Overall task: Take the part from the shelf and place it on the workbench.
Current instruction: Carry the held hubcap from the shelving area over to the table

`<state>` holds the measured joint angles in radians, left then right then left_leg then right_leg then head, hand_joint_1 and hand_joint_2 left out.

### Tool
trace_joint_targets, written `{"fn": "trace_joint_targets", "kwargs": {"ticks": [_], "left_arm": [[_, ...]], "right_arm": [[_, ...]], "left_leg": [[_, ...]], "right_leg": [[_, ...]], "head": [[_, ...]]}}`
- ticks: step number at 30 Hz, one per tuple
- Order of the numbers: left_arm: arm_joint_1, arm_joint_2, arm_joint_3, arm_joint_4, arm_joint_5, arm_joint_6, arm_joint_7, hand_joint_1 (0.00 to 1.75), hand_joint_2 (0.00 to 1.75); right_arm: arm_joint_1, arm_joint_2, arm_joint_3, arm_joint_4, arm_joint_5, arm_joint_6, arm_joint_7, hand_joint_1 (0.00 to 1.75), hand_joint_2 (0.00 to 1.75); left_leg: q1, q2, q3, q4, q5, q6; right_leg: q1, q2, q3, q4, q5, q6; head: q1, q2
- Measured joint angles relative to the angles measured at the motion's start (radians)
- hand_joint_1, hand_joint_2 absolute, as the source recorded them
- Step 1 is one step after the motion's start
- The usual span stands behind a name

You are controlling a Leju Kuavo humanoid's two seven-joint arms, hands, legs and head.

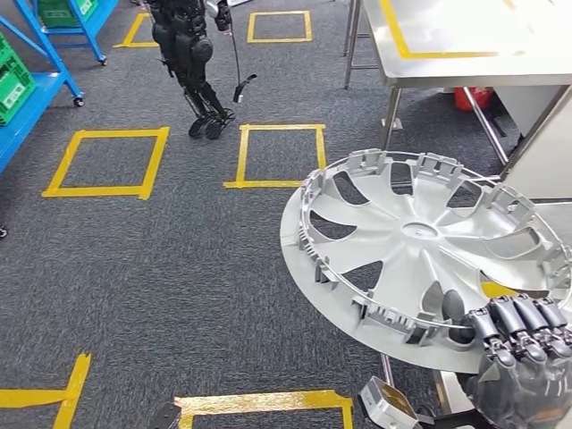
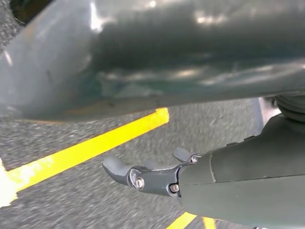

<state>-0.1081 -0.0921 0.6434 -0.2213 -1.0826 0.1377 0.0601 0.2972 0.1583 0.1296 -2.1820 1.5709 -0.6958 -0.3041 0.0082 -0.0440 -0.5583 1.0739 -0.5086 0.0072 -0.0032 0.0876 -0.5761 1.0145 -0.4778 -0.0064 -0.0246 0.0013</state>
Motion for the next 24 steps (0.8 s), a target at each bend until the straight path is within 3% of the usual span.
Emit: {"fn": "trace_joint_targets", "kwargs": {"ticks": [2, 4, 5, 7, 9, 10, 11, 12, 14, 16, 17, 19, 21, 22, 24], "left_arm": [[-0.001, 0.004, -0.007, 0.000, -0.003, 0.000, 0.002, 0.00, 0.00], [-0.003, 0.002, -0.013, 0.000, -0.005, 0.000, 0.002, 0.00, 0.00], [-0.003, 0.002, -0.015, 0.000, -0.005, 0.000, 0.002, 0.00, 0.00], [-0.004, 0.001, -0.020, 0.000, -0.005, 0.000, 0.002, 0.00, 0.00], [-0.002, 0.003, -0.022, 0.000, -0.005, -0.001, 0.003, 0.00, 0.00], [-0.001, 0.003, -0.022, 0.000, -0.003, -0.001, 0.003, 0.00, 0.00], [0.000, 0.003, -0.022, 0.000, 0.001, -0.002, 0.003, 0.00, 0.00], [0.000, 0.002, -0.022, 0.000, 0.010, -0.003, 0.003, 0.00, 0.00], [-0.003, -0.001, -0.015, 0.000, 0.044, -0.006, 0.000, 0.00, 0.00], [-0.003, -0.006, 0.002, 0.000, 0.086, -0.014, -0.007, 0.00, 0.00], [-0.003, -0.008, 0.012, 0.000, 0.104, -0.018, -0.010, 0.00, 0.00], [-0.001, -0.013, 0.032, 0.000, 0.128, -0.022, -0.011, 0.00, 0.00], [0.001, -0.017, 0.048, 0.000, 0.139, -0.022, -0.009, 0.00, 0.00], [0.002, -0.018, 0.056, 0.000, 0.143, -0.022, -0.009, 0.00, 0.00], [0.008, -0.020, 0.068, 0.000, 0.148, -0.022, -0.009, 0.00, 0.00]], "right_arm": [[0.000, 0.000, 0.000, 0.000, 0.000, 0.000, 0.001, 1.75, 1.75], [0.001, 0.000, -0.001, 0.000, 0.000, 0.000, 0.001, 1.75, 1.75], [0.003, 0.000, -0.001, -0.001, 0.000, 0.000, 0.002, 1.75, 1.75], [0.001, 0.000, -0.001, -0.001, 0.000, 0.000, 0.001, 1.75, 1.75], [-0.001, 0.000, -0.001, 0.000, 0.000, 0.000, 0.001, 1.75, 1.75], [-0.001, 0.000, -0.001, 0.000, 0.000, 0.000, 0.002, 1.75, 1.75], [0.000, 0.000, -0.002, 0.001, 0.000, 0.000, 0.002, 1.75, 1.75], [0.001, 0.000, -0.002, 0.002, 0.000, 0.000, 0.003, 1.75, 1.75], [0.001, 0.000, -0.003, 0.003, 0.000, 0.000, 0.003, 1.75, 1.75], [0.001, 0.000, -0.003, 0.003, 0.000, 0.000, 0.001, 1.75, 1.75], [0.002, 0.000, -0.004, 0.003, 0.000, 0.000, 0.000, 1.75, 1.75], [0.005, 0.000, -0.005, 0.003, 0.000, 0.000, -0.001, 1.75, 1.75], [0.008, 0.000, -0.007, 0.003, 0.000, 0.000, -0.003, 1.75, 1.75], [0.008, 0.000, -0.008, 0.002, 0.000, 0.000, -0.003, 1.75, 1.75], [0.008, 0.000, -0.009, 0.002, 0.000, 0.000, -0.003, 1.75, 1.75]], "left_leg": [[-0.001, -0.023, 0.022, -0.055, 0.006, 0.006], [0.000, -0.007, 0.025, -0.070, 0.008, 0.007], [0.002, 0.004, 0.027, -0.078, 0.013, 0.010], [0.007, 0.029, 0.030, -0.092, 0.021, 0.016], [0.004, 0.054, 0.030, -0.092, 0.022, 0.019], [0.003, 0.068, 0.029, -0.092, 0.021, 0.019], [0.003, 0.081, 0.029, -0.091, 0.020, 0.019], [0.003, 0.093, 0.030, -0.090, 0.018, 0.017], [0.003, 0.115, 0.033, -0.086, 0.013, 0.010], [-0.003, 0.132, 0.036, -0.080, 0.005, -0.001], [-0.006, 0.140, 0.037, -0.078, 0.002, -0.005], [-0.007, 0.157, 0.041, -0.077, -0.001, -0.012], [-0.002, 0.133, 0.035, -0.054, -0.025, -0.021], [0.000, 0.107, 0.019, -0.014, -0.052, -0.024], [0.002, 0.061, -0.038, 0.118, -0.121, -0.026]], "right_leg": [[-0.003, 0.019, -0.009, 0.002, 0.005, 0.009], [-0.007, 0.037, -0.021, 0.001, 0.010, 0.022], [-0.006, 0.029, -0.028, 0.005, 0.006, 0.028], [-0.003, -0.018, -0.064, 0.068, -0.033, 0.037], [-0.005, -0.068, -0.124, 0.195, -0.094, 0.045], [-0.008, -0.077, -0.148, 0.248, -0.112, 0.050], [-0.010, -0.082, -0.156, 0.268, -0.112, 0.053], [-0.012, -0.087, -0.145, 0.249, -0.093, 0.056], [-0.015, -0.120, -0.075, 0.121, -0.034, 0.059], [-0.013, -0.154, -0.015, 0.017, -0.007, 0.050], [-0.010, -0.159, -0.005, 0.000, -0.009, 0.043], [-0.008, -0.136, -0.007, 0.001, -0.008, 0.028], [-0.009, -0.115, -0.009, -0.001, -0.004, 0.016], [-0.011, -0.106, -0.009, -0.002, -0.002, 0.010], [-0.010, -0.085, -0.010, -0.002, -0.001, 0.003]], "head": [[-0.001, 0.000], [-0.003, 0.000], [-0.001, 0.000], [0.007, 0.000], [0.014, 0.000], [0.014, 0.000], [0.014, 0.000], [0.014, 0.000], [0.015, 0.000], [0.014, 0.000], [0.014, 0.000], [0.013, 0.000], [0.012, 0.000], [0.010, 0.000], [0.009, 0.000]]}}
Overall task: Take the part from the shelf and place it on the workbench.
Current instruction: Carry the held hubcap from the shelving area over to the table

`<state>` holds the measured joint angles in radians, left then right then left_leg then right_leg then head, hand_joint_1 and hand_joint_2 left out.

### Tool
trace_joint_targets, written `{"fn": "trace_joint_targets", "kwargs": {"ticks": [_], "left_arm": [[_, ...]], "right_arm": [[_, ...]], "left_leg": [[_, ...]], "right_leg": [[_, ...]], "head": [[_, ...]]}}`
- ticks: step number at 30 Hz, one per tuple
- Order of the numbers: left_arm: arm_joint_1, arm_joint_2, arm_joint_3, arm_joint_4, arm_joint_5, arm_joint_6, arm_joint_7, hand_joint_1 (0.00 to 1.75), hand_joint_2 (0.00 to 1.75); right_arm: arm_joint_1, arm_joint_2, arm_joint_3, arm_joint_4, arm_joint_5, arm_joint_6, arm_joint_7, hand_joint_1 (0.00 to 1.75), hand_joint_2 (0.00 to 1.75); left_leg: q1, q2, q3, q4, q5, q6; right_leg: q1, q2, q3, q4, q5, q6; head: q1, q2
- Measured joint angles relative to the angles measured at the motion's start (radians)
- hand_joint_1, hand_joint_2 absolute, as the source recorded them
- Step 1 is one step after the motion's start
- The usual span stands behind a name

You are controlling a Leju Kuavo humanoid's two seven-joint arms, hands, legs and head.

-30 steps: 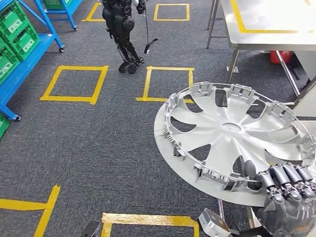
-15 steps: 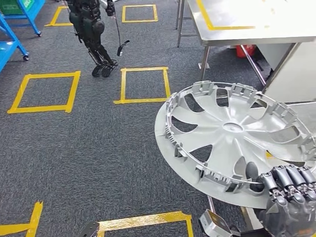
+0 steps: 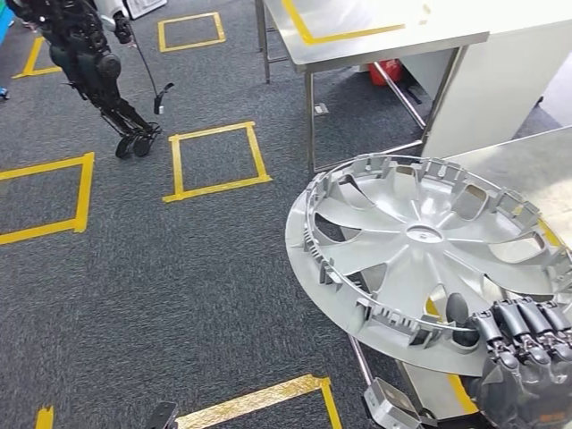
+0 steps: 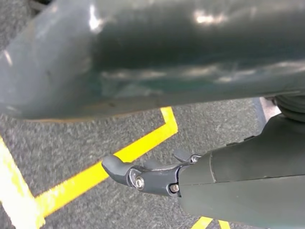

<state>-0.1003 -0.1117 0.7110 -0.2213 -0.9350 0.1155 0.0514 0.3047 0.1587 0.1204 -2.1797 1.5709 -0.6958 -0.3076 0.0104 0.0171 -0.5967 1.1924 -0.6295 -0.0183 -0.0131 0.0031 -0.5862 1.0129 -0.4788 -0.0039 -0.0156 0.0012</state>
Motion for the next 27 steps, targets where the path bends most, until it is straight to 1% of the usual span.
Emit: {"fn": "trace_joint_targets", "kwargs": {"ticks": [1, 2, 3, 4, 5, 6, 7, 8, 9, 10, 11, 12, 13, 14, 15, 16, 17, 18, 19, 20, 21, 22, 23, 24, 25, 26, 27], "left_arm": [[0.004, -0.001, 0.005, 0.000, 0.003, 0.000, 0.001, 0.00, 0.00], [0.008, -0.001, 0.010, 0.000, 0.006, 0.001, 0.001, 0.00, 0.00], [0.011, -0.002, 0.016, 0.000, 0.011, 0.003, 0.002, 0.00, 0.00], [0.013, -0.002, 0.022, 0.000, 0.016, 0.005, 0.003, 0.00, 0.00], [0.014, -0.001, 0.028, 0.000, 0.021, 0.007, 0.003, 0.00, 0.00], [0.014, 0.000, 0.034, 0.000, 0.024, 0.009, 0.004, 0.00, 0.00], [0.015, 0.001, 0.039, 0.000, 0.025, 0.010, 0.004, 0.00, 0.00], [0.015, 0.003, 0.043, 0.000, 0.027, 0.010, 0.004, 0.00, 0.00], [0.015, 0.004, 0.047, 0.000, 0.028, 0.011, 0.004, 0.00, 0.00], [0.015, 0.004, 0.051, 0.000, 0.031, 0.011, 0.003, 0.00, 0.00], [0.015, 0.004, 0.053, 0.000, 0.033, 0.012, 0.002, 0.00, 0.00], [0.015, 0.005, 0.056, 0.000, 0.035, 0.012, 0.001, 0.00, 0.00], [0.015, 0.005, 0.059, 0.000, 0.035, 0.012, 0.000, 0.00, 0.00], [0.016, 0.006, 0.060, 0.000, 0.035, 0.012, -0.002, 0.00, 0.00], [0.017, 0.006, 0.061, 0.000, 0.035, 0.012, -0.003, 0.00, 0.00], [0.019, 0.006, 0.062, 0.000, 0.034, 0.011, -0.004, 0.00, 0.00], [0.020, 0.006, 0.062, 0.000, 0.033, 0.010, -0.005, 0.00, 0.00], [0.020, 0.005, 0.062, 0.000, 0.030, 0.009, -0.006, 0.00, 0.00], [0.018, 0.004, 0.062, 0.000, 0.027, 0.007, -0.007, 0.00, 0.00], [0.017, 0.003, 0.062, 0.000, 0.025, 0.006, -0.008, 0.00, 0.00], [0.015, 0.002, 0.062, 0.000, 0.024, 0.005, -0.009, 0.00, 0.00], [0.014, 0.002, 0.062, 0.000, 0.023, 0.005, -0.011, 0.00, 0.00], [0.013, 0.002, 0.062, 0.000, 0.023, 0.005, -0.012, 0.00, 0.00], [0.012, 0.003, 0.062, 0.000, 0.022, 0.004, -0.014, 0.00, 0.00], [0.012, 0.003, 0.062, 0.000, 0.022, 0.004, -0.016, 0.00, 0.00], [0.011, 0.002, 0.062, 0.000, 0.021, 0.004, -0.017, 0.00, 0.00], [0.009, 0.002, 0.062, 0.000, 0.019, 0.003, -0.018, 0.00, 0.00]], "right_arm": [[0.000, 0.000, 0.000, 0.000, 0.000, 0.000, 0.000, 1.75, 1.75], [0.001, 0.000, -0.001, 0.000, 0.000, 0.000, 0.000, 1.75, 1.75], [0.001, 0.000, -0.001, 0.000, 0.000, 0.000, 0.000, 1.75, 1.75], [0.002, 0.000, -0.001, 0.001, 0.000, 0.000, 0.000, 1.75, 1.75], [0.002, 0.000, -0.001, 0.001, 0.000, 0.000, 0.000, 1.75, 1.75], [0.002, 0.000, -0.001, 0.001, 0.000, 0.000, 0.000, 1.75, 1.75], [0.002, 0.000, -0.002, 0.001, 0.000, 0.000, 0.000, 1.75, 1.75], [0.002, 0.000, -0.002, 0.001, 0.000, 0.000, 0.000, 1.75, 1.75], [0.003, 0.000, -0.002, 0.002, 0.000, 0.000, 0.000, 1.75, 1.75], [0.005, 0.000, -0.002, 0.002, 0.000, 0.000, 0.000, 1.75, 1.75], [0.008, 0.000, -0.003, 0.002, 0.000, 0.000, 0.000, 1.75, 1.75], [0.011, 0.000, -0.003, 0.002, 0.000, 0.000, 0.000, 1.75, 1.75], [0.011, 0.000, -0.003, 0.002, 0.000, 0.000, 0.000, 1.75, 1.75], [0.011, 0.000, -0.003, 0.002, 0.000, 0.000, 0.000, 1.75, 1.75], [0.010, 0.000, -0.003, 0.002, 0.000, 0.000, 0.001, 1.75, 1.75], [0.011, 0.000, -0.003, 0.003, 0.000, 0.000, 0.001, 1.75, 1.75], [0.012, 0.000, -0.003, 0.003, 0.000, 0.000, 0.002, 1.75, 1.75], [0.013, 0.000, -0.004, 0.003, 0.000, 0.000, 0.003, 1.75, 1.75], [0.014, 0.000, -0.004, 0.003, 0.000, 0.000, 0.003, 1.75, 1.75], [0.014, 0.000, -0.004, 0.003, 0.000, 0.000, 0.004, 1.75, 1.75], [0.013, 0.000, -0.004, 0.003, 0.000, 0.000, 0.004, 1.75, 1.75], [0.013, 0.000, -0.004, 0.003, 0.000, 0.000, 0.004, 1.75, 1.75], [0.012, 0.000, -0.004, 0.003, 0.000, 0.000, 0.004, 1.75, 1.75], [0.013, 0.000, -0.004, 0.003, 0.000, 0.000, 0.004, 1.75, 1.75], [0.013, 0.000, -0.005, 0.002, 0.000, 0.000, 0.004, 1.75, 1.75], [0.014, 0.000, -0.005, 0.002, 0.000, 0.000, 0.004, 1.75, 1.75], [0.014, 0.000, -0.006, 0.002, 0.000, 0.000, 0.004, 1.75, 1.75]], "left_leg": [[0.000, -0.006, -0.029, 0.062, -0.022, 0.001], [0.000, -0.009, -0.046, 0.096, -0.025, 0.003], [-0.001, -0.011, -0.047, 0.091, -0.007, 0.006], [-0.001, -0.016, -0.032, 0.048, 0.028, 0.011], [-0.001, -0.033, -0.006, -0.020, 0.071, 0.016], [0.000, -0.057, 0.019, -0.084, 0.103, 0.021], [0.001, -0.078, 0.040, -0.137, 0.122, 0.024], [0.000, -0.093, 0.050, -0.166, 0.127, 0.026], [-0.001, -0.096, 0.053, -0.174, 0.124, 0.026], [-0.002, -0.088, 0.054, -0.180, 0.124, 0.028], [-0.001, -0.076, 0.055, -0.184, 0.127, 0.031], [0.000, -0.065, 0.057, -0.189, 0.130, 0.036], [0.001, -0.052, 0.058, -0.195, 0.134, 0.041], [0.001, -0.038, 0.059, -0.197, 0.135, 0.045], [0.000, -0.025, 0.059, -0.198, 0.136, 0.047], [-0.001, -0.010, 0.059, -0.198, 0.135, 0.048], [-0.002, 0.004, 0.059, -0.198, 0.135, 0.048], [-0.002, 0.018, 0.060, -0.197, 0.134, 0.047], [-0.002, 0.031, 0.061, -0.197, 0.132, 0.045], [-0.002, 0.042, 0.063, -0.197, 0.130, 0.043], [-0.003, 0.052, 0.066, -0.196, 0.127, 0.039], [-0.006, 0.061, 0.068, -0.194, 0.124, 0.033], [-0.009, 0.070, 0.070, -0.193, 0.121, 0.028], [-0.011, 0.078, 0.071, -0.192, 0.120, 0.024], [-0.011, 0.086, 0.073, -0.192, 0.119, 0.020], [-0.009, 0.088, 0.074, -0.192, 0.117, 0.014], [-0.007, 0.077, 0.072, -0.184, 0.107, 0.008]], "right_leg": [[0.001, 0.013, 0.000, 0.000, 0.000, -0.002], [0.003, 0.028, 0.000, 0.001, 0.000, -0.003], [0.004, 0.042, 0.001, 0.001, 0.000, -0.003], [0.004, 0.057, 0.002, 0.002, 0.001, -0.003], [0.004, 0.070, 0.003, 0.002, 0.001, -0.003], [0.005, 0.082, 0.002, 0.004, 0.001, -0.001], [0.004, 0.093, -0.001, 0.006, 0.002, 0.003], [0.003, 0.103, -0.006, 0.007, 0.004, 0.008], [0.000, 0.113, -0.011, 0.007, 0.007, 0.015], [-0.003, 0.124, -0.016, 0.006, 0.010, 0.022], [-0.004, 0.121, -0.021, 0.007, 0.010, 0.028], [-0.003, 0.103, -0.031, 0.020, 0.001, 0.033], [-0.002, 0.075, -0.049, 0.052, -0.019, 0.037], [-0.001, 0.043, -0.075, 0.104, -0.047, 0.040], [0.000, 0.018, -0.105, 0.167, -0.077, 0.044], [-0.001, 0.008, -0.135, 0.230, -0.101, 0.048], [-0.002, 0.004, -0.154, 0.270, -0.111, 0.050], [-0.003, 0.001, -0.154, 0.274, -0.102, 0.052], [-0.004, -0.005, -0.134, 0.239, -0.078, 0.053], [-0.005, -0.019, -0.095, 0.171, -0.045, 0.053], [-0.002, -0.040, -0.054, 0.099, -0.023, 0.052], [0.000, -0.056, -0.021, 0.043, -0.008, 0.047], [0.003, -0.065, -0.002, 0.011, -0.004, 0.041], [0.006, -0.065, 0.002, 0.003, -0.008, 0.034], [0.006, -0.053, 0.000, 0.002, -0.005, 0.027], [0.006, -0.043, -0.001, 0.002, -0.004, 0.021], [0.005, -0.034, -0.002, 0.001, -0.001, 0.015]], "head": [[0.000, 0.000], [0.000, 0.000], [0.000, 0.000], [0.000, 0.000], [0.000, 0.000], [0.001, 0.000], [0.001, 0.000], [0.000, 0.000], [0.000, 0.000], [-0.001, 0.000], [-0.001, 0.000], [0.001, 0.000], [0.006, 0.000], [0.009, 0.000], [0.013, 0.000], [0.014, 0.000], [0.014, 0.000], [0.014, 0.000], [0.014, 0.000], [0.014, 0.000], [0.015, 0.000], [0.014, 0.000], [0.014, 0.000], [0.014, 0.000], [0.013, 0.000], [0.014, 0.000], [0.013, 0.000]]}}
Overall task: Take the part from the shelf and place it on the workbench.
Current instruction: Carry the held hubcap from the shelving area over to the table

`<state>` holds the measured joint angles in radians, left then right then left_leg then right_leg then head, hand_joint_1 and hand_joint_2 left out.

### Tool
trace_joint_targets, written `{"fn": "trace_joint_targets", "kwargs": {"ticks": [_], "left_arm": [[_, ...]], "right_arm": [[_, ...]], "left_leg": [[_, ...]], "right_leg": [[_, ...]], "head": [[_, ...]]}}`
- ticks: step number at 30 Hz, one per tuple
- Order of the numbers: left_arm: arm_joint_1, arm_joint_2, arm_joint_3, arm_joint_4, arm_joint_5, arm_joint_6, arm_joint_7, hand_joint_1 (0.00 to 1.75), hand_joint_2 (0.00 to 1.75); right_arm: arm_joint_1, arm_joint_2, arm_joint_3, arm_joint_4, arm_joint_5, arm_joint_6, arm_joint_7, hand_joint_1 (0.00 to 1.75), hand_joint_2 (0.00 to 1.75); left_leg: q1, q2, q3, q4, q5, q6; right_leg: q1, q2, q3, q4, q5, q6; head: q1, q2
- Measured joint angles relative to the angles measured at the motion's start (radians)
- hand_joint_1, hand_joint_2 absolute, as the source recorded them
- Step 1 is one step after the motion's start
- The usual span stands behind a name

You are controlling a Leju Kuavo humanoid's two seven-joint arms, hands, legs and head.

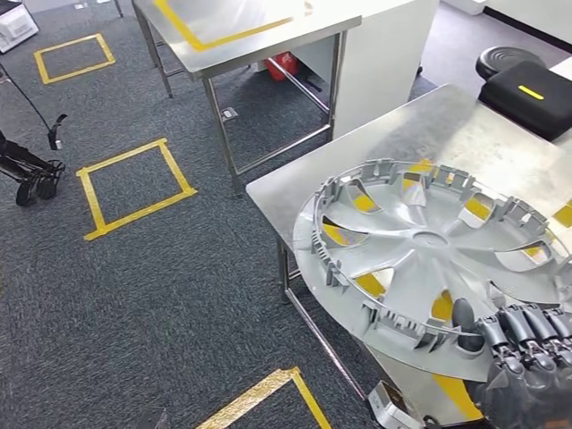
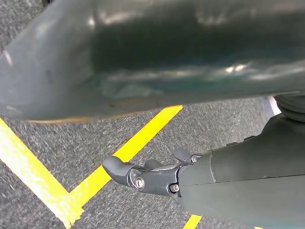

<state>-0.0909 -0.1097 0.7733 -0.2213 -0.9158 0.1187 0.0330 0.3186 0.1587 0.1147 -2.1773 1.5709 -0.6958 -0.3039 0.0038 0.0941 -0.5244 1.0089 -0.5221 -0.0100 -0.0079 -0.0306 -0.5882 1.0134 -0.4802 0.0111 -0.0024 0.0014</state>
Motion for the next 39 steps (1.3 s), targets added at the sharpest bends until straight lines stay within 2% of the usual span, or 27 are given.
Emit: {"fn": "trace_joint_targets", "kwargs": {"ticks": [1, 3, 4, 5, 6, 7, 8, 10, 12, 14, 16, 18, 20, 21, 22, 23, 25, 27, 29, 31, 32, 34, 35, 36, 37, 38, 39], "left_arm": [[-0.001, 0.000, 0.000, 0.000, -0.002, 0.000, 0.000, 0.00, 0.00], [-0.002, -0.001, 0.000, 0.000, -0.005, -0.001, -0.001, 0.00, 0.00], [-0.001, -0.001, 0.000, 0.000, -0.005, -0.002, -0.001, 0.00, 0.00], [0.001, -0.002, 0.000, 0.000, -0.006, -0.002, -0.001, 0.00, 0.00], [0.003, -0.002, 0.000, 0.000, -0.006, -0.002, -0.001, 0.00, 0.00], [0.004, -0.002, 0.000, 0.000, -0.007, -0.002, -0.001, 0.00, 0.00], [0.004, -0.002, 0.000, 0.000, -0.008, -0.002, -0.001, 0.00, 0.00], [0.002, 0.000, 0.000, 0.000, -0.010, -0.002, -0.001, 0.00, 0.00], [0.001, 0.002, 0.000, 0.000, -0.012, -0.001, -0.001, 0.00, 0.00], [0.001, 0.001, 0.000, 0.000, -0.014, -0.001, -0.001, 0.00, 0.00], [-0.001, 0.000, 0.000, 0.000, -0.016, -0.001, -0.001, 0.00, 0.00], [0.000, -0.001, 0.000, 0.000, -0.017, -0.001, -0.001, 0.00, 0.00], [0.002, -0.001, 0.000, 0.000, -0.018, -0.001, -0.001, 0.00, 0.00], [0.002, -0.001, 0.000, 0.000, -0.018, -0.001, -0.001, 0.00, 0.00], [0.002, -0.002, 0.000, 0.000, -0.018, -0.001, -0.001, 0.00, 0.00], [0.001, -0.003, 0.000, 0.000, -0.019, -0.002, -0.001, 0.00, 0.00], [-0.001, -0.004, -0.001, 0.000, -0.022, -0.002, -0.001, 0.00, 0.00], [-0.002, -0.004, -0.001, 0.000, -0.027, -0.002, -0.001, 0.00, 0.00], [-0.003, -0.004, -0.002, 0.000, -0.032, -0.002, 0.000, 0.00, 0.00], [-0.003, -0.004, -0.003, 0.000, -0.037, -0.002, 0.002, 0.00, 0.00], [-0.003, -0.004, -0.003, 0.000, -0.038, -0.002, 0.002, 0.00, 0.00], [0.000, -0.004, -0.003, 0.000, -0.039, -0.002, 0.003, 0.00, 0.00], [0.002, -0.005, -0.003, 0.000, -0.040, -0.002, 0.004, 0.00, 0.00], [0.004, -0.005, -0.003, 0.000, -0.040, -0.002, 0.005, 0.00, 0.00], [0.005, -0.005, -0.003, 0.000, -0.040, -0.002, 0.006, 0.00, 0.00], [0.006, -0.005, -0.003, 0.000, -0.040, -0.002, 0.007, 0.00, 0.00], [0.006, -0.004, -0.003, 0.000, -0.041, -0.002, 0.007, 0.00, 0.00]], "right_arm": [[0.000, 0.000, 0.000, 0.000, 0.000, 0.000, 0.000, 1.75, 1.75], [0.000, 0.000, 0.000, 0.000, 0.000, 0.000, -0.002, 1.75, 1.75], [0.000, 0.000, 0.000, 0.000, 0.000, 0.000, -0.002, 1.75, 1.75], [0.001, 0.000, -0.001, 0.000, 0.000, 0.000, -0.002, 1.75, 1.75], [0.001, 0.000, -0.001, 0.000, 0.000, 0.000, -0.002, 1.75, 1.75], [0.002, 0.000, -0.002, 0.000, 0.000, 0.000, -0.003, 1.75, 1.75], [0.003, 0.000, -0.002, 0.000, 0.000, 0.000, -0.003, 1.75, 1.75], [0.005, 0.000, -0.003, 0.000, 0.000, 0.000, -0.003, 1.75, 1.75], [0.006, 0.000, -0.004, 0.000, 0.000, 0.000, -0.004, 1.75, 1.75], [0.011, 0.000, -0.004, 0.000, 0.000, 0.000, -0.004, 1.75, 1.75], [0.016, 0.000, -0.004, 0.000, 0.000, 0.000, -0.004, 1.75, 1.75], [0.016, 0.000, -0.004, 0.000, 0.000, 0.000, -0.004, 1.75, 1.75], [0.016, 0.000, -0.004, 0.000, 0.000, 0.000, -0.004, 1.75, 1.75], [0.017, 0.000, -0.004, 0.000, 0.000, 0.000, -0.004, 1.75, 1.75], [0.018, 0.000, -0.005, 0.000, 0.000, 0.000, -0.003, 1.75, 1.75], [0.019, 0.000, -0.005, 0.000, 0.000, 0.000, -0.003, 1.75, 1.75], [0.018, 0.000, -0.006, 0.000, 0.000, 0.000, -0.003, 1.75, 1.75], [0.019, 0.000, -0.006, 0.000, 0.000, 0.000, -0.002, 1.75, 1.75], [0.022, 0.000, -0.008, 0.000, 0.000, 0.000, -0.002, 1.75, 1.75], [0.026, 0.000, -0.011, 0.000, 0.000, 0.000, -0.002, 1.75, 1.75], [0.026, 0.000, -0.012, 0.000, 0.000, 0.000, -0.002, 1.75, 1.75], [0.027, 0.000, -0.013, 0.000, 0.000, 0.000, -0.002, 1.75, 1.75], [0.028, 0.000, -0.014, 0.000, 0.000, 0.000, -0.002, 1.75, 1.75], [0.029, 0.000, -0.015, 0.000, 0.000, 0.000, -0.002, 1.75, 1.75], [0.030, 0.000, -0.016, 0.000, 0.000, 0.000, -0.002, 1.75, 1.75], [0.030, 0.000, -0.016, 0.000, 0.000, 0.000, -0.002, 1.75, 1.75], [0.031, 0.000, -0.017, 0.000, 0.000, 0.000, -0.002, 1.75, 1.75]], "left_leg": [[0.002, -0.020, -0.009, 0.025, -0.020, -0.005], [0.004, -0.067, -0.056, 0.138, -0.085, -0.007], [0.004, -0.077, -0.087, 0.207, -0.116, -0.005], [0.004, -0.082, -0.111, 0.260, -0.131, -0.003], [0.004, -0.083, -0.122, 0.280, -0.126, -0.001], [0.004, -0.086, -0.117, 0.262, -0.103, 0.003], [0.003, -0.095, -0.096, 0.210, -0.064, 0.008], [0.004, -0.147, -0.045, 0.081, 0.001, 0.020], [0.003, -0.187, -0.021, 0.015, 0.017, 0.025], [0.002, -0.173, -0.019, 0.002, 0.018, 0.027], [0.003, -0.148, -0.014, -0.010, 0.025, 0.036], [0.002, -0.118, -0.011, -0.016, 0.028, 0.043], [0.000, -0.088, -0.012, -0.016, 0.027, 0.045], [0.000, -0.073, -0.012, -0.016, 0.026, 0.044], [0.000, -0.059, -0.011, -0.016, 0.025, 0.043], [0.000, -0.047, -0.010, -0.015, 0.023, 0.040], [-0.003, -0.027, -0.005, -0.013, 0.017, 0.031], [-0.008, -0.012, -0.001, -0.009, 0.011, 0.021], [-0.007, 0.003, 0.003, -0.010, 0.008, 0.013], [-0.002, -0.016, 0.001, 0.008, -0.010, 0.003], [0.000, -0.038, -0.013, 0.042, -0.034, -0.001], [0.002, -0.077, -0.071, 0.173, -0.100, -0.002], [0.002, -0.083, -0.104, 0.240, -0.125, 0.000], [0.002, -0.085, -0.127, 0.284, -0.133, 0.002], [0.001, -0.086, -0.133, 0.289, -0.120, 0.006], [0.001, -0.091, -0.122, 0.255, -0.088, 0.011], [0.000, -0.106, -0.096, 0.190, -0.045, 0.017]], "right_leg": [[-0.001, 0.009, 0.000, -0.001, 0.002, -0.006], [-0.002, 0.027, -0.001, -0.002, 0.005, -0.014], [0.000, 0.038, -0.001, -0.002, 0.006, -0.016], [0.002, 0.051, -0.001, -0.002, 0.006, -0.018], [0.003, 0.065, -0.001, -0.002, 0.007, -0.019], [0.005, 0.079, -0.001, -0.001, 0.007, -0.019], [0.005, 0.093, -0.001, -0.001, 0.008, -0.019], [0.005, 0.116, -0.003, 0.002, 0.009, -0.016], [0.001, 0.138, -0.014, 0.005, 0.014, -0.006], [-0.005, 0.157, -0.027, 0.005, 0.019, 0.008], [-0.004, 0.120, -0.045, 0.027, 0.005, 0.016], [-0.002, 0.060, -0.092, 0.123, -0.049, 0.024], [-0.006, 0.040, -0.151, 0.248, -0.101, 0.032], [-0.008, 0.037, -0.163, 0.277, -0.105, 0.035], [-0.010, 0.034, -0.155, 0.266, -0.091, 0.037], [-0.011, 0.027, -0.126, 0.216, -0.063, 0.039], [-0.011, -0.008, -0.044, 0.076, -0.015, 0.039], [-0.006, -0.028, -0.001, 0.005, -0.004, 0.029], [-0.002, -0.012, 0.000, 0.002, -0.005, 0.014], [-0.002, 0.006, 0.000, 0.000, -0.002, 0.001], [-0.004, 0.014, 0.001, -0.001, -0.001, -0.005], [-0.003, 0.033, 0.001, -0.002, 0.000, -0.013], [-0.001, 0.045, 0.001, -0.002, 0.001, -0.015], [0.001, 0.058, 0.001, -0.001, 0.001, -0.016], [0.003, 0.071, 0.002, -0.001, 0.001, -0.017], [0.004, 0.084, 0.003, -0.001, 0.001, -0.017], [0.005, 0.097, 0.005, -0.001, 0.002, -0.017]], "head": [[-0.001, 0.000], [-0.002, 0.000], [-0.002, 0.000], [-0.002, 0.000], [-0.002, 0.000], [-0.002, 0.000], [-0.002, 0.000], [-0.001, 0.000], [-0.002, 0.000], [-0.002, 0.000], [0.000, 0.000], [0.004, 0.000], [0.005, 0.000], [0.005, 0.000], [0.006, 0.000], [0.005, 0.000], [0.006, 0.000], [0.005, 0.000], [0.004, 0.000], [0.003, 0.000], [0.001, 0.000], [-0.001, 0.000], [-0.001, 0.000], [-0.001, 0.000], [-0.001, 0.000], [-0.001, 0.000], [-0.001, 0.000]]}}
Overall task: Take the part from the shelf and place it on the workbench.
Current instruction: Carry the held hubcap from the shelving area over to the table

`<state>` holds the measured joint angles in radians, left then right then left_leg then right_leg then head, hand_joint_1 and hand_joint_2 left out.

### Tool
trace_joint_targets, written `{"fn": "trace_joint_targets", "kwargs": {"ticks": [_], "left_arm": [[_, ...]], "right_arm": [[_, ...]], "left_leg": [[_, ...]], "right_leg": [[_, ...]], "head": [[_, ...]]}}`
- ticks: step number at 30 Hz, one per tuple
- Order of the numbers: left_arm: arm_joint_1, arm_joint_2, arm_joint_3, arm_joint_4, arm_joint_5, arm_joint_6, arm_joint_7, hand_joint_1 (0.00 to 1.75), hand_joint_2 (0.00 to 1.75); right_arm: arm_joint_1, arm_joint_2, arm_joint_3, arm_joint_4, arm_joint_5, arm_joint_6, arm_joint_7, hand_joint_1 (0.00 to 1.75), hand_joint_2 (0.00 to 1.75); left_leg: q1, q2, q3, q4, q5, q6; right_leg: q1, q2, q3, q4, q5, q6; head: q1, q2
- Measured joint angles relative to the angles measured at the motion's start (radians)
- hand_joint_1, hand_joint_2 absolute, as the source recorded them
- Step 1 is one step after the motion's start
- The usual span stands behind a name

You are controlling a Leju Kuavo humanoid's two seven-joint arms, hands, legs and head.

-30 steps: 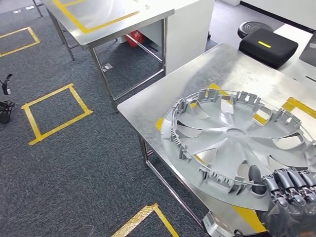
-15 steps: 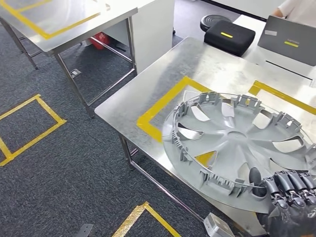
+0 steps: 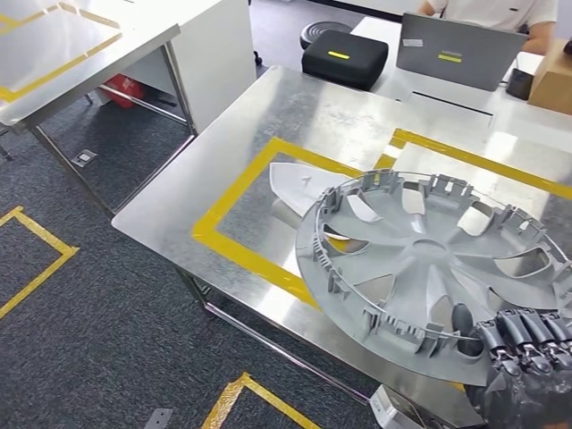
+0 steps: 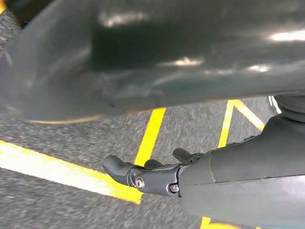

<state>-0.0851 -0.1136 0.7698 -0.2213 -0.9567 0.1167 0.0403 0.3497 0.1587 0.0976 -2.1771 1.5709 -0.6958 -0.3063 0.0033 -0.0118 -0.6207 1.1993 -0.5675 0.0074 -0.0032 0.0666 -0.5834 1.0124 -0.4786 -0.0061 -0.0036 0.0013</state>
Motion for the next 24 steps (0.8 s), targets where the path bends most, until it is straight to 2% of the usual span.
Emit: {"fn": "trace_joint_targets", "kwargs": {"ticks": [1, 2, 3, 4, 6, 7, 8, 10, 11, 12, 13, 14, 15, 16, 17, 18, 19, 21, 22, 24], "left_arm": [[0.000, 0.002, 0.000, 0.000, -0.001, 0.000, 0.000, 0.00, 0.00], [0.000, 0.003, 0.000, 0.000, -0.002, 0.000, 0.001, 0.00, 0.00], [0.000, 0.005, 0.000, 0.000, -0.002, 0.000, 0.001, 0.00, 0.00], [-0.001, 0.006, 0.000, 0.000, -0.003, 0.000, 0.001, 0.00, 0.00], [-0.002, 0.004, -0.001, 0.000, -0.004, 0.000, 0.002, 0.00, 0.00], [-0.003, 0.004, -0.001, 0.000, -0.004, 0.000, 0.002, 0.00, 0.00], [-0.004, 0.004, -0.001, 0.000, -0.005, 0.000, 0.002, 0.00, 0.00], [-0.004, 0.004, -0.002, 0.000, -0.008, -0.001, 0.002, 0.00, 0.00], [-0.004, 0.004, -0.002, 0.000, -0.010, -0.001, 0.002, 0.00, 0.00], [-0.003, 0.003, -0.002, 0.000, -0.012, -0.002, 0.002, 0.00, 0.00], [-0.004, 0.003, -0.004, 0.000, -0.014, -0.002, 0.002, 0.00, 0.00], [-0.005, 0.002, -0.005, 0.000, -0.015, -0.003, 0.002, 0.00, 0.00], [-0.006, 0.000, -0.006, 0.000, -0.016, -0.004, 0.002, 0.00, 0.00], [-0.007, 0.000, -0.008, 0.000, -0.016, -0.004, 0.002, 0.00, 0.00], [-0.008, -0.001, -0.008, 0.000, -0.016, -0.003, 0.002, 0.00, 0.00], [-0.009, 0.000, -0.009, 0.000, -0.016, -0.002, 0.002, 0.00, 0.00], [-0.010, 0.000, -0.009, 0.000, -0.016, -0.002, 0.002, 0.00, 0.00], [-0.013, 0.000, -0.009, 0.000, -0.016, 0.000, 0.002, 0.00, 0.00], [-0.015, -0.001, -0.009, 0.000, -0.017, 0.000, 0.002, 0.00, 0.00], [-0.018, -0.001, -0.010, 0.000, -0.017, 0.000, 0.002, 0.00, 0.00]], "right_arm": [[0.000, 0.000, -0.001, 0.000, 0.000, 0.000, 0.000, 1.75, 1.75], [0.000, 0.000, -0.001, 0.000, 0.000, 0.000, 0.000, 1.75, 1.75], [0.000, 0.000, -0.001, 0.000, 0.000, 0.000, 0.000, 1.75, 1.75], [0.000, 0.000, -0.002, 0.000, 0.000, 0.000, 0.000, 1.75, 1.75], [0.003, 0.000, -0.002, 0.000, 0.000, 0.000, 0.000, 1.75, 1.75], [0.004, 0.000, -0.002, 0.000, 0.000, 0.000, 0.000, 1.75, 1.75], [0.003, 0.000, -0.002, 0.000, 0.000, 0.000, 0.000, 1.75, 1.75], [0.001, 0.000, -0.002, 0.000, 0.000, 0.000, 0.000, 1.75, 1.75], [0.000, 0.000, -0.002, 0.000, 0.000, 0.000, 0.000, 1.75, 1.75], [0.000, 0.000, -0.002, 0.001, 0.000, 0.000, 0.001, 1.75, 1.75], [0.000, 0.000, -0.002, 0.001, 0.000, 0.000, 0.001, 1.75, 1.75], [0.000, 0.000, -0.003, 0.002, 0.000, 0.000, 0.002, 1.75, 1.75], [0.000, 0.000, -0.003, 0.003, 0.000, 0.000, 0.002, 1.75, 1.75], [-0.001, 0.000, -0.003, 0.003, 0.000, 0.000, 0.002, 1.75, 1.75], [-0.002, 0.000, -0.003, 0.003, 0.000, 0.000, 0.003, 1.75, 1.75], [-0.003, 0.000, -0.003, 0.004, 0.000, 0.000, 0.004, 1.75, 1.75], [-0.003, 0.000, -0.003, 0.004, 0.000, 0.000, 0.005, 1.75, 1.75], [-0.002, 0.000, -0.004, 0.004, 0.000, 0.000, 0.008, 1.75, 1.75], [-0.001, 0.000, -0.004, 0.004, 0.000, 0.000, 0.009, 1.75, 1.75], [-0.003, 0.000, -0.004, 0.004, 0.000, 0.000, 0.009, 1.75, 1.75]], "left_leg": [[-0.001, -0.027, 0.028, -0.069, 0.035, 0.007], [-0.001, -0.051, 0.052, -0.129, 0.058, 0.010], [-0.002, -0.069, 0.066, -0.166, 0.068, 0.012], [-0.003, -0.076, 0.070, -0.180, 0.066, 0.013], [-0.003, -0.055, 0.073, -0.190, 0.069, 0.016], [-0.002, -0.043, 0.076, -0.197, 0.073, 0.020], [0.000, -0.029, 0.078, -0.204, 0.077, 0.024], [0.000, -0.002, 0.079, -0.210, 0.080, 0.030], [-0.001, 0.012, 0.079, -0.210, 0.079, 0.031], [-0.001, 0.027, 0.079, -0.210, 0.078, 0.031], [-0.001, 0.040, 0.079, -0.209, 0.077, 0.030], [0.000, 0.053, 0.080, -0.209, 0.075, 0.028], [0.001, 0.064, 0.082, -0.208, 0.073, 0.025], [0.001, 0.074, 0.084, -0.207, 0.070, 0.020], [-0.001, 0.083, 0.086, -0.204, 0.066, 0.015], [-0.003, 0.091, 0.088, -0.202, 0.063, 0.009], [-0.006, 0.099, 0.089, -0.199, 0.062, 0.004], [-0.005, 0.113, 0.092, -0.198, 0.058, -0.005], [-0.003, 0.106, 0.092, -0.191, 0.050, -0.010], [0.002, 0.064, 0.066, -0.123, 0.005, -0.018]], "right_leg": [[0.001, 0.012, 0.000, 0.001, 0.000, 0.001], [0.000, 0.023, -0.002, 0.003, 0.001, 0.004], [-0.001, 0.034, -0.006, 0.004, 0.003, 0.008], [-0.003, 0.044, -0.011, 0.004, 0.005, 0.014], [-0.007, 0.058, -0.021, 0.004, 0.009, 0.026], [-0.006, 0.044, -0.030, 0.014, 0.001, 0.030], [-0.004, 0.020, -0.046, 0.041, -0.016, 0.034], [-0.002, -0.036, -0.099, 0.149, -0.076, 0.040], [-0.004, -0.049, -0.129, 0.213, -0.104, 0.044], [-0.006, -0.055, -0.150, 0.259, -0.118, 0.048], [-0.009, -0.060, -0.154, 0.272, -0.115, 0.052], [-0.013, -0.065, -0.137, 0.245, -0.094, 0.056], [-0.015, -0.076, -0.101, 0.183, -0.063, 0.058], [-0.016, -0.098, -0.060, 0.111, -0.038, 0.061], [-0.015, -0.115, -0.024, 0.050, -0.020, 0.058], [-0.013, -0.127, -0.001, 0.013, -0.014, 0.053], [-0.009, -0.130, 0.007, -0.001, -0.015, 0.046], [-0.007, -0.111, 0.007, -0.002, -0.013, 0.031], [-0.008, -0.102, 0.007, -0.003, -0.012, 0.025], [-0.010, -0.085, 0.010, -0.006, -0.009, 0.012]], "head": [[0.000, 0.000], [0.001, 0.000], [0.001, 0.000], [0.000, 0.000], [0.000, 0.000], [0.002, 0.000], [0.004, 0.000], [0.007, 0.000], [0.007, 0.000], [0.007, 0.000], [0.007, 0.000], [0.007, 0.000], [0.007, 0.000], [0.007, 0.000], [0.007, 0.000], [0.007, 0.000], [0.007, 0.000], [0.007, 0.000], [0.006, 0.000], [0.002, 0.000]]}}
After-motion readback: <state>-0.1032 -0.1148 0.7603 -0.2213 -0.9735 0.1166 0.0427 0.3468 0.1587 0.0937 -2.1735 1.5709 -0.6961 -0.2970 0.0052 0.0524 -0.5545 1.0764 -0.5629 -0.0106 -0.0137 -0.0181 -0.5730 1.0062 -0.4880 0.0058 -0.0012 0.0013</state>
